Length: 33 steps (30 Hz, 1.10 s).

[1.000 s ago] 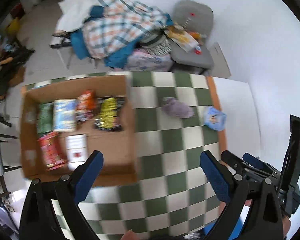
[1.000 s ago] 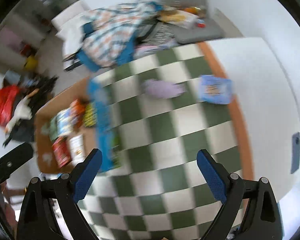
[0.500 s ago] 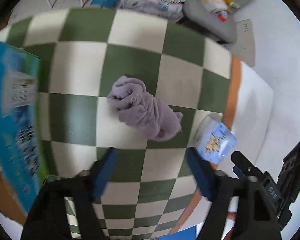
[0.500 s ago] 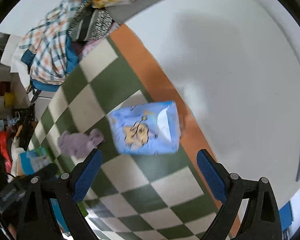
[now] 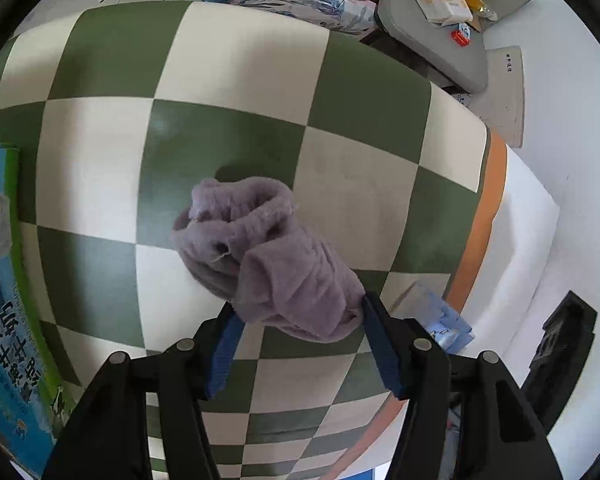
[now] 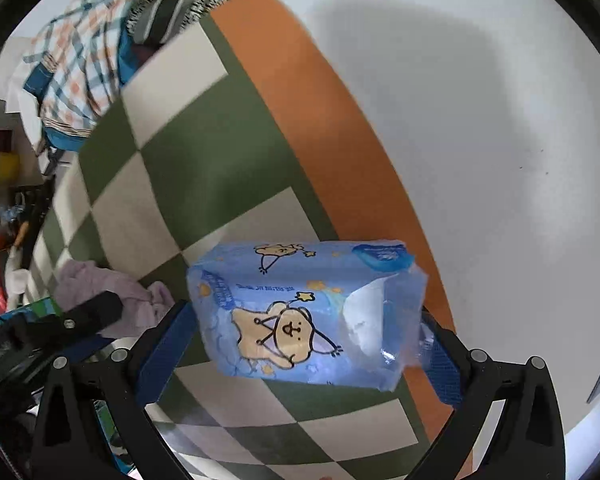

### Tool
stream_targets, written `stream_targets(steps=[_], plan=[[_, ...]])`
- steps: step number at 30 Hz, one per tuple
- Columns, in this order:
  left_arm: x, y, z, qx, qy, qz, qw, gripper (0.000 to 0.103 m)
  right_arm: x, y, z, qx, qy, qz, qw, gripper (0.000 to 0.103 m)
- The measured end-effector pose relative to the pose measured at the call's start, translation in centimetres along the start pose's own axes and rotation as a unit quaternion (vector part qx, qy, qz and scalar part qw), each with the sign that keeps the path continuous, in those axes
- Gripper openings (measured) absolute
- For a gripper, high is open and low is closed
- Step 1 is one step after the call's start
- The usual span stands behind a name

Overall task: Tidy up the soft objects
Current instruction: 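Lift the towel and wipes pack and carry both over the box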

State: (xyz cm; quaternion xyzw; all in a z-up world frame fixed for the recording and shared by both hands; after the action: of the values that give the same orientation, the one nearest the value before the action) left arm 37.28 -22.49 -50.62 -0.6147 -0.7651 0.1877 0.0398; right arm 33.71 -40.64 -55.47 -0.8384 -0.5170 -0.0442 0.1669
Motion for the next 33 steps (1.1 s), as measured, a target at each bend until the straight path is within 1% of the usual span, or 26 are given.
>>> stream_targets(steps=[1,3,5,9,10,14,15,18,24,27,30,33], plan=[[-0.2,0.1,-0.1,-0.004,-0.004,0.002,1.0000,0.044,0.0,0.0,0.3,-0.001,-0.005,0.001,1.000,0.103],[-0.3,-0.1,-0.1,-0.010,0.001,0.011,0.9999,0.041,0.1,0.2,0.5,-0.009,-0.010,0.001,1.000,0.102],[-0.6,0.0,-0.2,-0.023,0.014,0.024,0.9994,0.039,0.5,0.1,0.6,-0.014,-0.014,-0.006,1.000,0.101],[-1.1,0.1,-0.4,-0.049,0.041,0.048,0.9968,0.037,1.1,0.0,0.3,-0.032,-0.027,-0.024,0.999,0.092],[-1.0,0.0,-0.5,-0.054,0.044,0.051,0.9962,0.036,1.2,0.0,0.1,-0.037,-0.028,-0.027,0.999,0.091],[-0.7,-0.9,-1.2,-0.075,0.057,0.071,0.9930,0.036,1.8,-0.3,-0.3,-0.048,-0.033,-0.043,0.997,0.083],[-0.8,-1.0,-1.4,-0.078,0.054,0.075,0.9926,0.036,1.4,-0.3,-0.7,-0.049,-0.032,-0.045,0.997,0.080],[-0.8,-1.9,-2.6,-0.096,0.052,0.088,0.9901,0.036,1.6,-0.7,-1.3,-0.051,-0.017,-0.049,0.997,0.078],[-1.1,-3.4,-5.3,-0.121,0.035,0.107,0.9863,0.036,2.6,-2.0,-4.0,-0.067,0.011,-0.062,0.996,0.078],[-1.3,-4.6,-7.4,-0.137,0.024,0.122,0.9828,0.036,3.3,-2.7,-6.0,-0.079,0.019,-0.077,0.994,0.078],[-0.9,-6.2,-10.0,-0.153,0.007,0.133,0.9792,0.036,4.7,-4.4,-8.4,-0.086,0.035,-0.096,0.991,0.078],[0.5,-7.9,-12.9,-0.173,-0.006,0.139,0.9751,0.036,7.0,-6.8,-10.7,-0.093,0.048,-0.122,0.987,0.078]])
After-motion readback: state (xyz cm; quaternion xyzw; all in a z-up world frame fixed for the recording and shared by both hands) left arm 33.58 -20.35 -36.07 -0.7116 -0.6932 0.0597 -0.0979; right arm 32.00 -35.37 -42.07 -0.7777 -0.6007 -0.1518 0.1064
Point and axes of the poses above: each gripper's, at about its wrist camera, not at the fingertips, and z roughly the way its jaws point, x to its left, y to its top, the point moved 10 cm from there along z, roughly the way its jaws point, and after that the axes turned 7 degrees about y, right-handed, at the moved point
